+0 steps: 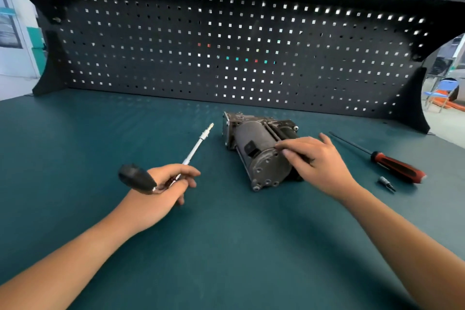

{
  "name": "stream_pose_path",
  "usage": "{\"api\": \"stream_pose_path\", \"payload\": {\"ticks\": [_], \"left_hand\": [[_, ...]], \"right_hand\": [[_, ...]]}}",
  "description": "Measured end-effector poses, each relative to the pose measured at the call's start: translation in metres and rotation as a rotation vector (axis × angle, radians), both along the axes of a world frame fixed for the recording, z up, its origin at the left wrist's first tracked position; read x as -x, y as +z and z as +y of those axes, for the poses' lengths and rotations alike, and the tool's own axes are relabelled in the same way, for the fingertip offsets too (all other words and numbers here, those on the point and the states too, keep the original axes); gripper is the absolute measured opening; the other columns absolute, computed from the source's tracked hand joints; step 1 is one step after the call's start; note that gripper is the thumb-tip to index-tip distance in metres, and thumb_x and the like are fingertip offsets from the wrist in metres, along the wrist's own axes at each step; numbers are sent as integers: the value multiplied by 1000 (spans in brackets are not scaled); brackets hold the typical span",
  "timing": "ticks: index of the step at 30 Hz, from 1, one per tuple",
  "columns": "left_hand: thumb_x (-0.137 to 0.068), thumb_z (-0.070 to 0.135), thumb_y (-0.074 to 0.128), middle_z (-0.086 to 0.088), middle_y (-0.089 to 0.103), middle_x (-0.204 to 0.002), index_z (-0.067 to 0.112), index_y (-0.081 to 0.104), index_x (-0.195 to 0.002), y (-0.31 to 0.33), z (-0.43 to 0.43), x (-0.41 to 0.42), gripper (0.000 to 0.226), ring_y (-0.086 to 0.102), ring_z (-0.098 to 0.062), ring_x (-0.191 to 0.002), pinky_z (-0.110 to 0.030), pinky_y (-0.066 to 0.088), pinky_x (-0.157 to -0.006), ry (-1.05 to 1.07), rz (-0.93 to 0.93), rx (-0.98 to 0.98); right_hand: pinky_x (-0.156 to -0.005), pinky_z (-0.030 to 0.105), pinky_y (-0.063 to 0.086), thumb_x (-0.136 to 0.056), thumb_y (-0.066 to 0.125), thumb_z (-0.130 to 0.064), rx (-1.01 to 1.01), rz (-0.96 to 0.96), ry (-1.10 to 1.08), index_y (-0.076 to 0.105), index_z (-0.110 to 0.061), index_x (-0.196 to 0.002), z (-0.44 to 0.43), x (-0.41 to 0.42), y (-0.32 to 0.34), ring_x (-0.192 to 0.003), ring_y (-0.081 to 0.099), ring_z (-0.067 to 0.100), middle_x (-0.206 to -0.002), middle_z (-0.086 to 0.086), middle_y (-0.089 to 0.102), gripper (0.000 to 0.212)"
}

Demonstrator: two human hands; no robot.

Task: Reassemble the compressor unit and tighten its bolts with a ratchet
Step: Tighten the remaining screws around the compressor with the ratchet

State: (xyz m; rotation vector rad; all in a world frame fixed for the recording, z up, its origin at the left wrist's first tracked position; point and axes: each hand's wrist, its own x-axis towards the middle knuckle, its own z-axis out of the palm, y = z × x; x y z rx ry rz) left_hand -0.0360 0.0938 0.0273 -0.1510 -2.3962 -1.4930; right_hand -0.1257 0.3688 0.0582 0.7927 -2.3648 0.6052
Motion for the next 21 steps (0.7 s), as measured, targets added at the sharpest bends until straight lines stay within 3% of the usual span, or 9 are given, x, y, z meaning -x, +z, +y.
{"api": "stream_pose_path", "payload": {"ticks": [2, 4, 6, 7, 10, 13, 15, 17, 21], "left_hand": [[-89, -6, 47, 8, 67, -74, 24, 66, -86, 1, 5, -1, 36, 52, -3, -50, -13, 45, -53, -28, 9, -53], [-89, -8, 46, 7, 67, -73, 23, 67, -86, 2, 7, -2, 37, 52, -3, -49, -12, 44, -52, -44, 14, -74], [-88, -8, 47, 8, 67, -76, 23, 67, -86, 0, 9, -2, 37, 53, -4, -49, -11, 45, -52, -55, 11, -75], [-88, -8, 47, 9, 67, -77, 23, 67, -87, 0, 10, -2, 37, 53, -4, -49, -11, 45, -52, -59, 5, -76], [-88, -8, 47, 10, 68, -78, 23, 68, -87, -2, 11, -1, 38, 53, -4, -49, -12, 46, -51, -68, -14, -74], [-88, -9, 46, 10, 68, -77, 23, 67, -87, -4, 11, -2, 39, 53, -4, -49, -12, 44, -49, -69, -21, -59], [-88, -9, 46, 10, 68, -76, 23, 68, -87, -5, 12, -2, 38, 53, -3, -49, -13, 44, -48, -66, -29, -64], [-88, -10, 45, 9, 68, -75, 21, 68, -87, -4, 12, -1, 39, 53, -4, -48, -14, 44, -47, -59, -32, -80], [-89, -9, 45, 8, 68, -72, 21, 68, -87, -5, 14, 1, 37, 51, -6, -46, -16, 43, -44, -48, -63, -120]], "right_hand": [[-110, 52, 17, -89, 61, -13, 70, -35, -50, 71, -19, -103, 22, 8, 1, -109, 58, 16, -106, -7, 67, 19], [-110, 44, 28, -88, 60, -9, 239, -98, -144, 72, -16, -104, 41, 17, -1, -114, 57, 19, -118, -6, 62, 21], [-89, 23, 43, -89, 57, -5, 460, -166, -291, 70, -13, -108, 59, 23, -4, -106, 60, 25, -127, -1, 59, 24], [-76, 17, 44, -90, 55, -7, 541, -200, -348, 68, -12, -112, 66, 25, -8, -98, 62, 23, -125, 1, 61, 26], [-66, 12, 40, -90, 57, -15, 610, -262, -364, 62, -15, -121, 73, 27, -17, -86, 55, 9, -107, 4, 66, 31], [-76, 19, 43, -86, 63, -19, 559, -295, -276, 55, -25, -127, 61, 24, -19, -100, 61, 13, -112, -4, 62, 42], [-89, 28, 46, -82, 67, -22, 424, -328, -239, 43, -28, -137, 52, 24, -23, -115, 54, 13, -129, -6, 54, 61], [-100, 30, 38, -80, 70, -22, 363, -342, -206, 31, -27, -144, 48, 23, -26, -126, 44, 13, -144, -5, 40, 75], [-96, 25, 36, -77, 72, -16, 342, -359, -172, 25, -25, -146, 52, 23, -26, -125, 45, 13, -148, -6, 34, 84]]}}
